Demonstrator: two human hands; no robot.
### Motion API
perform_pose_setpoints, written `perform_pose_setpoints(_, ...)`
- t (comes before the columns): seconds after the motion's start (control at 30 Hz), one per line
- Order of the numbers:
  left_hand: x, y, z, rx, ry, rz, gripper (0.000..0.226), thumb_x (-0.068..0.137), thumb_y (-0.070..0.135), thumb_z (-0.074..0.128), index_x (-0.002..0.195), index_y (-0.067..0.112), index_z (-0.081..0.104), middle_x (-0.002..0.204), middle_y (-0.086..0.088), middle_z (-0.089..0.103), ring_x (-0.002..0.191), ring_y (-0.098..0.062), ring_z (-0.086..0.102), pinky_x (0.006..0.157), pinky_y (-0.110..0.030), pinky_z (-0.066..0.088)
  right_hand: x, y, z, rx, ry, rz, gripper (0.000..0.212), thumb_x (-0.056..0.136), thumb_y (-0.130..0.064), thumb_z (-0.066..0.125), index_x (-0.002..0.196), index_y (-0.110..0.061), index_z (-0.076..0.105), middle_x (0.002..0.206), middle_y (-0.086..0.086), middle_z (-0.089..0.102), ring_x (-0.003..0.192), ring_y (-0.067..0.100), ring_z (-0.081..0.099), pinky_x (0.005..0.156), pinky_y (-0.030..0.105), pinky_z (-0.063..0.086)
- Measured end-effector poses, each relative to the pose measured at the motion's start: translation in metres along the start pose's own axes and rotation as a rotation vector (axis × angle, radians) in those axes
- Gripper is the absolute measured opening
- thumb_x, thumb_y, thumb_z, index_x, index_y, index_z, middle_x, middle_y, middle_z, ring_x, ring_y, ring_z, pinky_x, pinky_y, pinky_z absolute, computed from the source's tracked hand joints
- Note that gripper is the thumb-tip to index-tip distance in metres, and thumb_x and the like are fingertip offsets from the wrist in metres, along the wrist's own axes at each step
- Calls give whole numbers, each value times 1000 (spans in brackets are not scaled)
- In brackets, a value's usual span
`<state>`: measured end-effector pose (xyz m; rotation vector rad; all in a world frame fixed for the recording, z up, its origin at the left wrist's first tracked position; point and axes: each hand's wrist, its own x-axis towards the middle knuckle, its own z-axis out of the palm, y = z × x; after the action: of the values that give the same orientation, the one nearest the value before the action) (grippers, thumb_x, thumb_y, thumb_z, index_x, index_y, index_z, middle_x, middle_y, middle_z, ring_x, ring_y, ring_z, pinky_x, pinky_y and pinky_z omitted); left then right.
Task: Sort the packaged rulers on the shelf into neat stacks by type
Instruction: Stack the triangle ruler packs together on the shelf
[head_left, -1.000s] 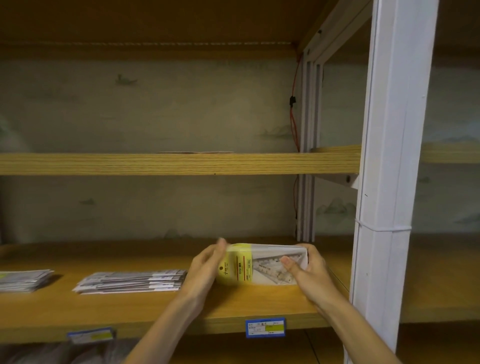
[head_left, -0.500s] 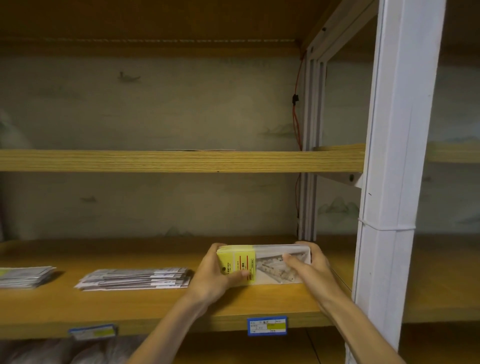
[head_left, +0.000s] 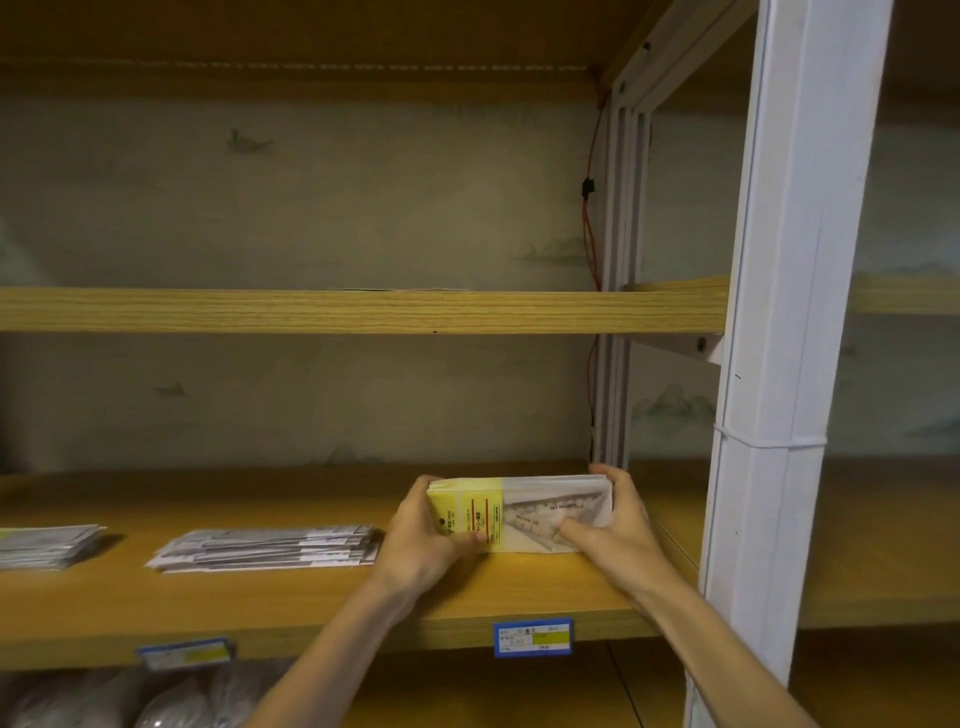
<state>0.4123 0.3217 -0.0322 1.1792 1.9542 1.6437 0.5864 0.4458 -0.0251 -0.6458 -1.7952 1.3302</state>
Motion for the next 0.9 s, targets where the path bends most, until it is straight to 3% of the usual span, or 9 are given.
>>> perform_pose_setpoints(0.1,-1,1,-1,-44,-9,-20,62,69,9,83,114,28,45,106,6,63,96,-7,61,68,-19,51,1,1,0,-19,-15,9,70,81,5,68,135,-23,34,105,-10,54,93,4,56,60,14,53)
perform_pose_setpoints(0.23,-2,2,0,-24,-63,-15,53,73,10,79,106,31,43,106,10,62,96,-3,59,67,-17,49,2,3,0,-27,-49,39,74,82,2,69,137,-25,29,111,-8,55,97,4,56,63,16,52)
perform_pose_setpoints(0.4,-1,2,2,22,-35,-13,47,77,13,76,106,29,43,104,11,61,97,-3,59,63,-17,49,4,3,1,-56,-33,59,71,82,-3,69,138,-28,32,124,-1,54,113,13,54,75,21,53)
perform_pose_setpoints(0.53,-3,7,0,24,3,-12,51,76,12,78,109,28,43,102,11,59,93,-2,58,60,-14,48,-1,-5,1,-89,-5,64,71,81,0,70,138,-24,36,114,-6,54,102,9,58,64,18,54)
perform_pose_setpoints(0.63,-2,14,-8,23,-18,-39,58,74,10,80,116,25,42,103,9,61,88,-2,61,60,-14,50,0,-16,-1,-102,11,110,72,79,-4,75,138,-23,38,120,3,57,97,10,61,58,17,52)
perform_pose_setpoints(0.77,5,31,-26,-12,-121,-126,68,69,5,83,122,21,43,103,2,63,90,-12,65,73,-23,56,10,-41,-6,-89,-43,340,59,73,-9,82,123,-14,50,108,8,68,89,19,69,65,28,56)
perform_pose_setpoints(0.9,8,43,-34,261,-258,-221,83,70,24,84,137,28,35,124,1,47,114,-18,52,93,-31,49,14,-50,-6,-32,-153,586,48,71,1,78,112,-6,53,97,21,71,80,30,74,72,39,60)
